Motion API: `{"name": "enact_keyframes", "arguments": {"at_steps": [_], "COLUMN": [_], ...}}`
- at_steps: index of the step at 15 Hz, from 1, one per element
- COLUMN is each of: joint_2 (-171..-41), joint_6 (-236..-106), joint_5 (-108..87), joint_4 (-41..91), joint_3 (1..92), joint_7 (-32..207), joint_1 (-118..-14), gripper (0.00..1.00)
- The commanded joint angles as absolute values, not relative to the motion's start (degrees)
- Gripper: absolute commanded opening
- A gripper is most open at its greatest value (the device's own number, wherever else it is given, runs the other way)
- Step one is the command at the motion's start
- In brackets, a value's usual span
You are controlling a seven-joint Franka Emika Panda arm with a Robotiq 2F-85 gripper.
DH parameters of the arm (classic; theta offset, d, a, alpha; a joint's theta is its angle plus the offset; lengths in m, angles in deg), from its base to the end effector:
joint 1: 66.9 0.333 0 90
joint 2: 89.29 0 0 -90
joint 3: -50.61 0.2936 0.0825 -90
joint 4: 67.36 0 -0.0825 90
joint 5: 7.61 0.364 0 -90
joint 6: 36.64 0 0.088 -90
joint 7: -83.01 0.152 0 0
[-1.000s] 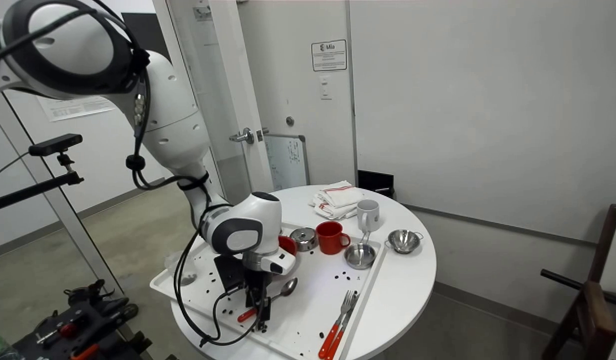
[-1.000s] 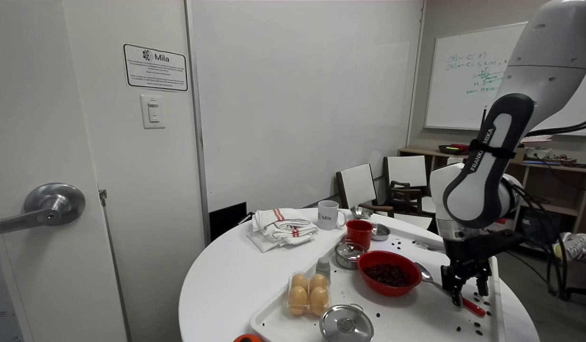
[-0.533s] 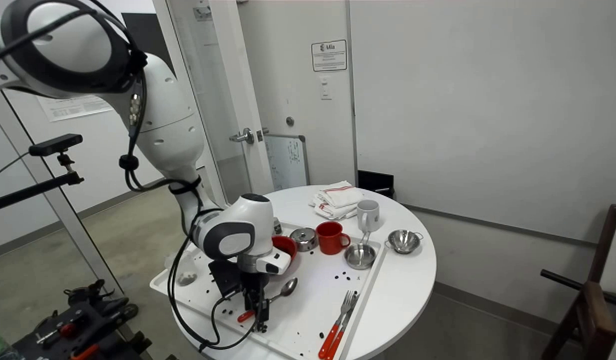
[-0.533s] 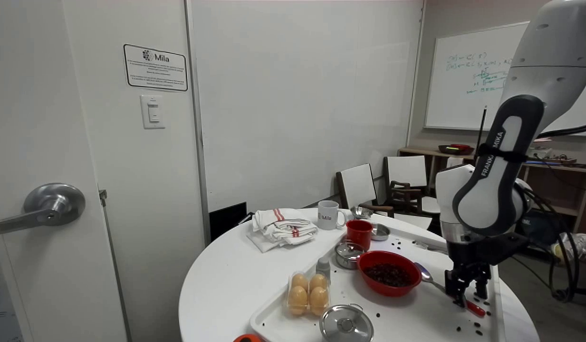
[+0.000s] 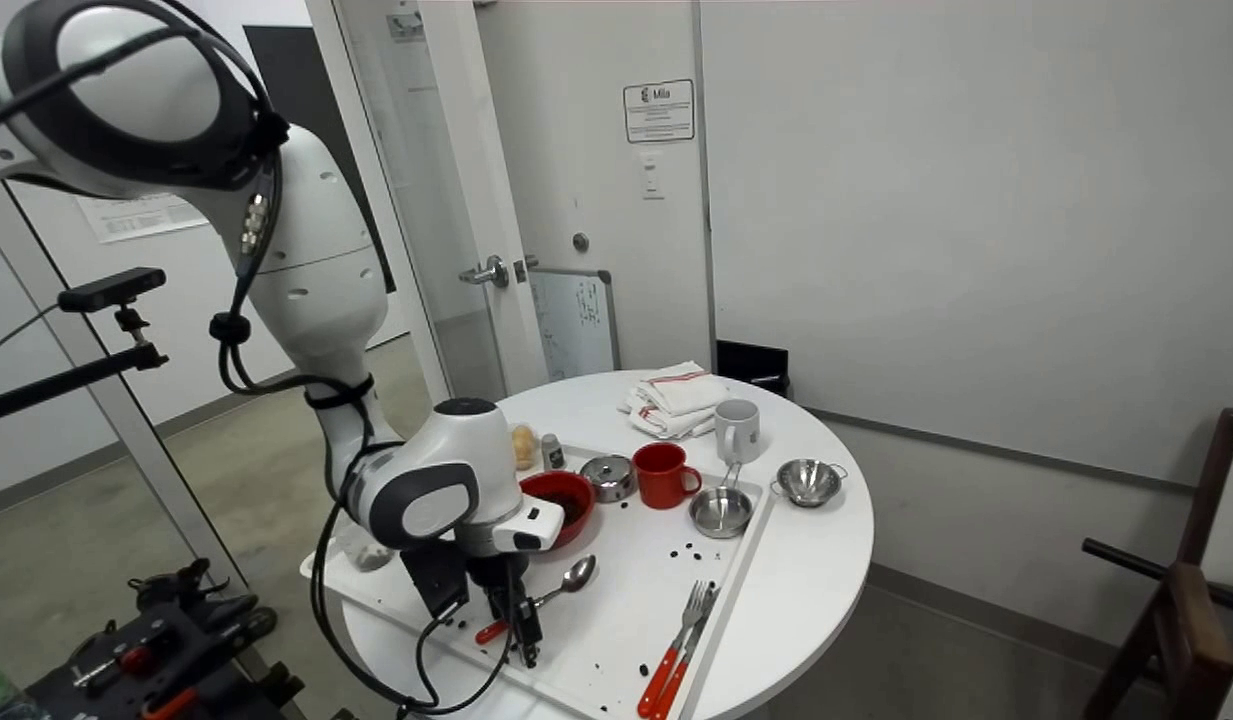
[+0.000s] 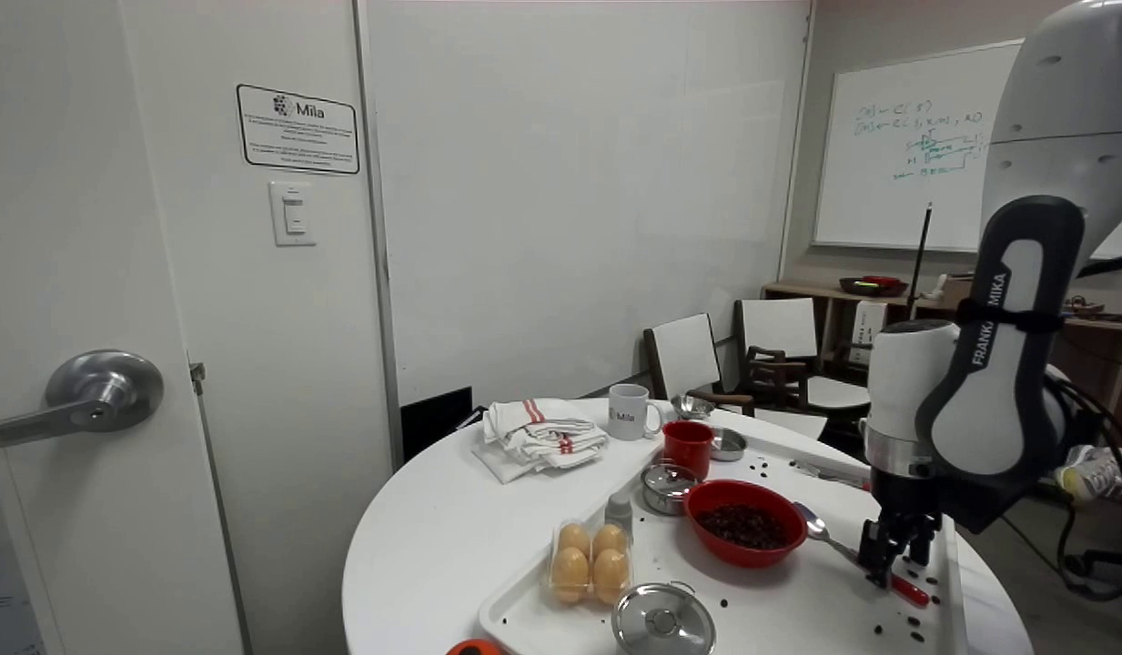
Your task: Use the spoon to stir the contents of the red bowl
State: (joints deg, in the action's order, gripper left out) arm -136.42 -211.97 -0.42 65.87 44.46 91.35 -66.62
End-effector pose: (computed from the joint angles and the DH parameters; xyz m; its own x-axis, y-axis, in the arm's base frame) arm 0.4227 -0.0685 -0.0482 0.9391 -0.3380 -0.0626 -0.3321 -0.9391 0.0883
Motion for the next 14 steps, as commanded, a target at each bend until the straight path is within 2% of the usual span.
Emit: {"name": "enact_keyframes", "arguments": {"at_steps": [1,4,5,8,14], "joint_2": [-136.01,-135.45,-136.4,-136.39,-136.17], "joint_6": [-223.02,-229.45,-225.67,-227.95,-221.34], "joint_5": [-1.08,-2.25,-0.45,-0.96,-1.61], "joint_4": [70.88,73.44,71.14,72.16,69.89], "joint_3": [45.07,48.36,46.22,47.64,48.78], "joint_7": [89.88,87.84,89.4,88.7,88.19], "joint_1": [-66.91,-70.66,-67.74,-69.3,-70.09], "gripper": [1.0,1.0,1.0,1.0,1.0]}}
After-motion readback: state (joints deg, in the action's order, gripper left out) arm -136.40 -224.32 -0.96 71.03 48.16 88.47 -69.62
